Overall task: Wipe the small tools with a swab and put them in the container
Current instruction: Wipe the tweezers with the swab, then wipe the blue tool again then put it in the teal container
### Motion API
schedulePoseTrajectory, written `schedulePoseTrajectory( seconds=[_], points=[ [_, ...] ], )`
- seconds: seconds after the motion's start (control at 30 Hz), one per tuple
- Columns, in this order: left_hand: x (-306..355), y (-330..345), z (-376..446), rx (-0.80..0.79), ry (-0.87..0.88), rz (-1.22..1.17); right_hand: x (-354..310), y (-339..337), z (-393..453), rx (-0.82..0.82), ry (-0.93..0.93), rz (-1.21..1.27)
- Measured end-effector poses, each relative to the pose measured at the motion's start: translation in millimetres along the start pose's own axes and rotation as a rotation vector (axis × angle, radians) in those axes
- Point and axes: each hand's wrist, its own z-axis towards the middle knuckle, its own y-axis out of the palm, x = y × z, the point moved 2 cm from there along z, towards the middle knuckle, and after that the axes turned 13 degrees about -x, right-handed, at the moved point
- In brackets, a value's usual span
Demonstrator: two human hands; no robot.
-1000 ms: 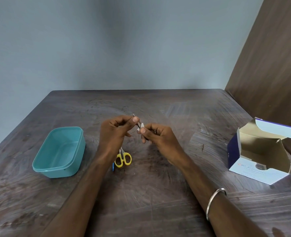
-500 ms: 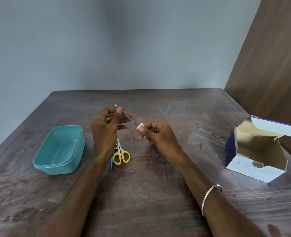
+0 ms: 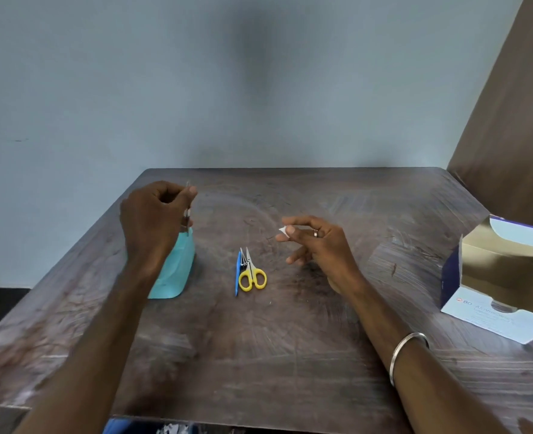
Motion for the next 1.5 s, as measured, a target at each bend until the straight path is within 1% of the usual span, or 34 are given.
schedulePoseTrajectory(
  seconds=[0.07, 0.1, 0.2, 0.33, 0.4, 0.57, 0.77, 0.83, 0.87, 0.93, 1.0, 1.03, 1.07, 1.13, 1.2, 1.23, 1.27, 1.37, 1.43, 1.5],
  points=[
    [-9.3, -18.3, 3.0, -0.030, -0.056, 0.302, 0.2, 2.0, 0.1, -0.014, 0.000, 0.008],
    [-14.1, -24.5, 4.0, -0.067, -0.091, 0.383, 0.4, 2.8, 0.3, -0.021, 0.000, 0.010],
    [-30.3, -29.7, 5.9, -0.201, -0.193, 0.526, 0.5, 3.9, 0.3, -0.030, 0.009, 0.002],
    [-46.0, -21.9, 6.3, -0.356, -0.285, 0.569, 1.5, 2.6, -0.4, -0.032, 0.017, -0.012],
    [-49.8, -15.0, 5.7, -0.410, -0.321, 0.591, 3.7, 2.0, 0.0, -0.015, 0.018, -0.056],
    [-52.9, -3.2, 4.0, -0.484, -0.341, 0.760, 4.5, 0.4, 2.4, 0.001, 0.018, -0.078],
    [-53.5, 2.2, 0.0, -0.532, -0.366, 0.820, 7.0, -2.0, 3.4, 0.030, 0.033, -0.119],
    [-49.6, 1.1, -0.6, -0.520, -0.349, 0.811, 7.4, -1.8, 3.3, 0.042, 0.036, -0.141],
    [-46.2, 0.7, -1.7, -0.487, -0.325, 0.799, 7.4, -1.7, 3.3, 0.051, 0.037, -0.150],
    [-34.6, -1.2, -6.7, -0.335, -0.217, 0.786, 7.3, -1.9, 3.3, 0.073, 0.037, -0.165],
    [-18.7, -1.3, -14.7, -0.151, -0.051, 0.790, 7.3, -2.7, 3.7, 0.097, 0.029, -0.197],
    [-9.9, 0.3, -19.3, -0.084, 0.030, 0.783, 7.5, -3.3, 3.8, 0.113, 0.024, -0.214],
    [-1.9, 3.2, -23.5, -0.041, 0.091, 0.772, 7.8, -3.9, 4.1, 0.131, 0.019, -0.228],
    [12.2, 11.3, -30.2, -0.025, 0.134, 0.748, 8.5, -5.0, 4.6, 0.168, 0.010, -0.254],
    [20.4, 22.0, -34.7, -0.082, 0.138, 0.734, 8.4, -5.9, 5.1, 0.198, 0.002, -0.277],
    [21.3, 28.6, -35.8, -0.140, 0.127, 0.726, 8.4, -6.5, 5.3, 0.207, 0.000, -0.283],
    [18.6, 36.2, -35.2, -0.217, 0.094, 0.720, 8.4, -7.1, 5.4, 0.211, 0.002, -0.287],
    [0.8, 59.0, -29.7, -0.481, -0.101, 0.744, 9.4, -7.9, 5.4, 0.212, 0.024, -0.310],
    [-10.6, 69.5, -26.8, -0.583, -0.183, 0.751, 10.3, -8.1, 5.2, 0.212, 0.033, -0.333],
    [-18.0, 75.8, -24.5, -0.646, -0.231, 0.726, 10.3, -7.5, 5.4, 0.207, 0.037, -0.342]
  ],
)
